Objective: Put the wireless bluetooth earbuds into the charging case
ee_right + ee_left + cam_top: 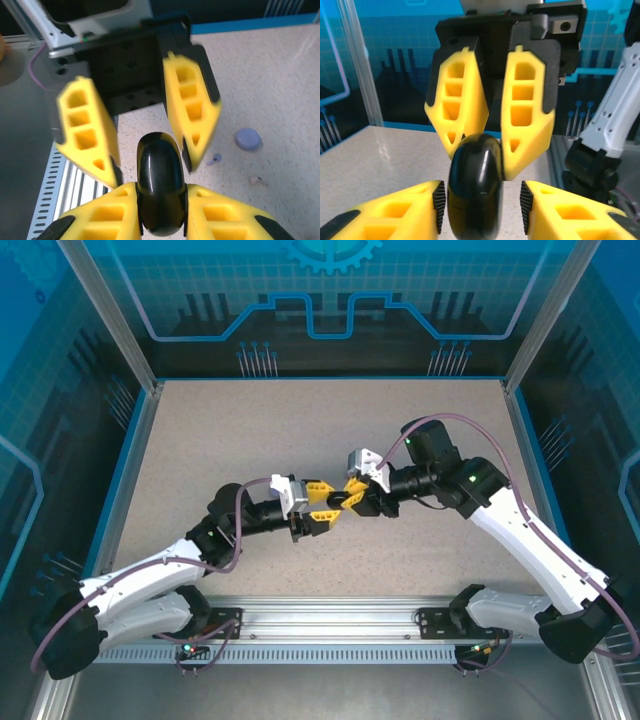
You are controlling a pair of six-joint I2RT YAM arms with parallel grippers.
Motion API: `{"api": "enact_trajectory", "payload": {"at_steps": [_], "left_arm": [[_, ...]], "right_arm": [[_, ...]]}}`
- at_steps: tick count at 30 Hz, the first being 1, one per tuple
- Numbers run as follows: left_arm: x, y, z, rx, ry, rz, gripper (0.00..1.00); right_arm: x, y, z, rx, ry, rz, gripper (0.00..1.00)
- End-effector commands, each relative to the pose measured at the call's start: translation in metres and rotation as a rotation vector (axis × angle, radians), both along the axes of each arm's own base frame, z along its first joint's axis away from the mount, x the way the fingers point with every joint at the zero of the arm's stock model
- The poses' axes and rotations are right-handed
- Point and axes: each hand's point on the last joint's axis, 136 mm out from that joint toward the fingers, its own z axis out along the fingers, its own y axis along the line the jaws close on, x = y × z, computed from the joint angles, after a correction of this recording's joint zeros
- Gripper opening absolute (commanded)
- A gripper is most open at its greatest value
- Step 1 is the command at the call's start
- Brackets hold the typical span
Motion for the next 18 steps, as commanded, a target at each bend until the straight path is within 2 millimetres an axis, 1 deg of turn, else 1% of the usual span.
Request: {"api": "enact_trajectory", "payload": {"at_steps": [1,3,5,7,12,15,18], "left_arm": [[0.011,0.009,-0.002,0.001,-0.05,0.094,0.58],[0.014,0.015,-0.011,0.024,-0.055,0.137,0.64],[0.014,0.022,-0.015,0.032,-0.063,0.172,0.67],[0.013,0.03,-0.018,0.039,-0.064,0.203,0.68],[0.011,0.049,-0.021,0.071,-0.068,0.277,0.69],[0.011,0.059,-0.018,0.077,-0.078,0.319,0.7],[0.018,0.069,-0.016,0.073,-0.075,0.39,0.7]], "right_arm": [[0.013,-0.013,-0.009,-0.019,0.063,-0.111,0.23],[0.023,-0.021,-0.022,-0.039,0.117,-0.171,0.23],[0.033,-0.029,-0.038,-0.072,0.179,-0.227,0.23],[0.043,-0.037,-0.06,-0.128,0.247,-0.276,0.23],[0.064,-0.056,-0.129,-0.333,0.415,-0.381,0.23],[0.071,-0.058,-0.161,-0.4,0.495,-0.402,0.23],[0.076,-0.059,-0.186,-0.457,0.554,-0.407,0.23]]}}
